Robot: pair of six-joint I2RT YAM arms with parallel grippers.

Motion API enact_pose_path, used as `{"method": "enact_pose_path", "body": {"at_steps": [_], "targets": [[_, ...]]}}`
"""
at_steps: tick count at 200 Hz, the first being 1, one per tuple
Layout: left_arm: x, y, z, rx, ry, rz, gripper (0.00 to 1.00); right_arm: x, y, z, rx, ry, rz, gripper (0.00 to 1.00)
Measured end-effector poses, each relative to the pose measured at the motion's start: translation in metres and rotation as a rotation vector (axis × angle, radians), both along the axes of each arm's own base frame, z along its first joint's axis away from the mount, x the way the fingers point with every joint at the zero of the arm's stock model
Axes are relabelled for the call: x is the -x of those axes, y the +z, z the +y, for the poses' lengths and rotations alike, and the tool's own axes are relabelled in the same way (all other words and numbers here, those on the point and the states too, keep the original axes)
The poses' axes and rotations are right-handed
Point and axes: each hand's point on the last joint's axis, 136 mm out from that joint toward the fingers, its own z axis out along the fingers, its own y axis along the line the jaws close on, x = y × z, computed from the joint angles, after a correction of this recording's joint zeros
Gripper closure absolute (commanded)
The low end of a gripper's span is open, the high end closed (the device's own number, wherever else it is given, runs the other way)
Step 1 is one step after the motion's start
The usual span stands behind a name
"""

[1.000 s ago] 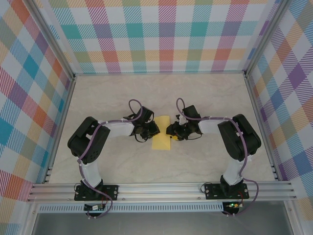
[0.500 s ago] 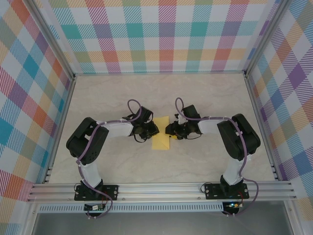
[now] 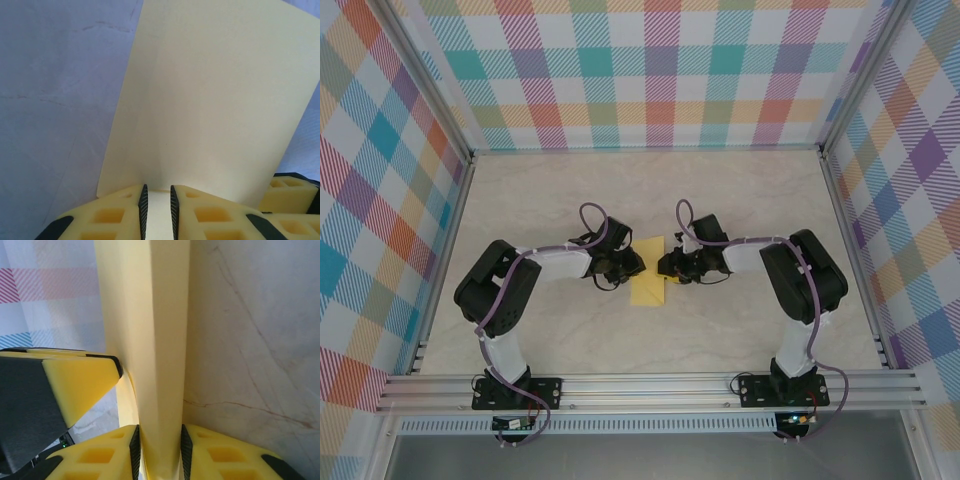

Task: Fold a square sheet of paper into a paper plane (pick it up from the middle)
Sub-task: Turn over the paper at the center of the table.

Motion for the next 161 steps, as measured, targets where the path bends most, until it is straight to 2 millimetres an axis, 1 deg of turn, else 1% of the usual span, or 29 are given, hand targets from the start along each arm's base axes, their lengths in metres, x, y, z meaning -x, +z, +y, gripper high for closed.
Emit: {"method": "enact_pose_path", "body": {"at_steps": [9, 25, 45, 59, 87, 106, 124, 146, 161], "targets": [[0.000, 0.001, 0.000, 0.002, 0.002, -0.002, 0.77, 0.000, 0.000, 0.000, -0.001, 0.005, -0.003, 0.79], [0.000, 0.006, 0.000, 0.009, 0.006, -0.008, 0.75, 0.001, -0.001, 0.001, 0.000, 0.005, 0.001, 0.83], [0.001, 0.015, 0.003, 0.018, 0.020, -0.027, 0.71, 0.001, 0.000, 0.001, -0.002, 0.007, 0.003, 0.87], [0.001, 0.026, 0.007, 0.019, 0.031, -0.052, 0.68, 0.001, 0.000, 0.001, 0.001, 0.009, 0.005, 0.88], [-0.003, 0.056, 0.016, 0.018, 0.062, -0.123, 0.64, 0.001, 0.006, -0.001, 0.019, 0.021, -0.004, 0.90], [-0.005, 0.074, 0.026, 0.013, 0.087, -0.163, 0.62, -0.001, 0.021, -0.002, 0.032, 0.031, -0.034, 0.91], [-0.009, 0.084, 0.039, -0.002, 0.113, -0.191, 0.59, -0.007, 0.043, -0.003, 0.050, 0.039, -0.089, 0.90], [-0.017, 0.089, 0.058, -0.026, 0.151, -0.208, 0.59, -0.018, 0.073, -0.011, 0.118, 0.031, -0.166, 0.90], [-0.021, 0.086, 0.075, -0.059, 0.180, -0.198, 0.59, -0.030, 0.092, -0.023, 0.218, 0.010, -0.218, 0.90]]}}
